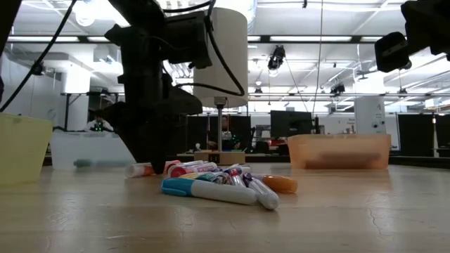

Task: Pick & Place Markers
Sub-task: Put the orange marker pen into the white bin

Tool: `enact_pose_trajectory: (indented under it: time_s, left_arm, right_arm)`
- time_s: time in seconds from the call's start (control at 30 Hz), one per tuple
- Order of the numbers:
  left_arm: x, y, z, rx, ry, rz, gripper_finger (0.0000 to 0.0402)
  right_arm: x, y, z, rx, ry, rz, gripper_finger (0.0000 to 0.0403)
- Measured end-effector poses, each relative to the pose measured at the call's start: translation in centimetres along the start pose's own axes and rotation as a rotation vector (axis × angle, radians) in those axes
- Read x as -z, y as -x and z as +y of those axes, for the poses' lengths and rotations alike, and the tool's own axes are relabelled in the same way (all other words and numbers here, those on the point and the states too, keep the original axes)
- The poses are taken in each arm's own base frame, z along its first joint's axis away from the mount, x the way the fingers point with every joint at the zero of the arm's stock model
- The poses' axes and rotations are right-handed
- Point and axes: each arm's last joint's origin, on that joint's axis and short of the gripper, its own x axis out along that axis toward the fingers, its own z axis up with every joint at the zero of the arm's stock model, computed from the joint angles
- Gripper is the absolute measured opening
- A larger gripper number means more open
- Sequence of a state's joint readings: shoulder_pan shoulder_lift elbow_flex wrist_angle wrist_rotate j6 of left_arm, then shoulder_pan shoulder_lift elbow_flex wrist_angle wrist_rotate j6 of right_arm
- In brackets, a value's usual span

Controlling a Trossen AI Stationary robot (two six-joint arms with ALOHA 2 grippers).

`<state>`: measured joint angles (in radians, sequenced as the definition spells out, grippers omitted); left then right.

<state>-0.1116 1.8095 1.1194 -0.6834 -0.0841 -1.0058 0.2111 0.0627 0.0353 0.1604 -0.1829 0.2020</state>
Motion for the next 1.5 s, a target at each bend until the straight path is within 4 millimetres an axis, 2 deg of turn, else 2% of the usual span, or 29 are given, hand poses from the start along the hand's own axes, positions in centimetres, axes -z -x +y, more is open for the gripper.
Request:
enact_pose_trajectory:
  time_s: [0.57,0.93,1.03,1.23,1.4,1.5]
  left_arm:
    - [0.1,-0.1,0.1,0.002,-0.068,0.001,0.0144]
    - [0.1,0.6,0.0,0.023,-0.097,0.017,0.0057]
    - [0.2,1.9,0.1,0.054,-0.11,0.025,0.0052]
    - [0.6,6.2,1.3,0.102,-0.121,-0.012,0.006]
    - [1.3,10.5,4.1,0.026,-0.159,-0.103,0.0061]
    - [1.3,12.3,6.1,-0.051,-0.201,-0.161,0.0062]
  right_arm:
    - [0.0,0.0,0.0,0.0,0.0,0.0,0.0009]
    - [0.0,0.0,0.0,0.0,0.0,-0.001,0.0009]
    - [0.0,0.0,0.0,0.0,0.0,0.0,0.0009]
    - [0.0,0.0,0.0,0.0,0.0,0.0,0.0009]
    - [0.0,0.0,0.0,0.0,0.0,0.0,0.0009]
    - [0.0,0.0,0.0,0.0,0.0,0.0,0.0009]
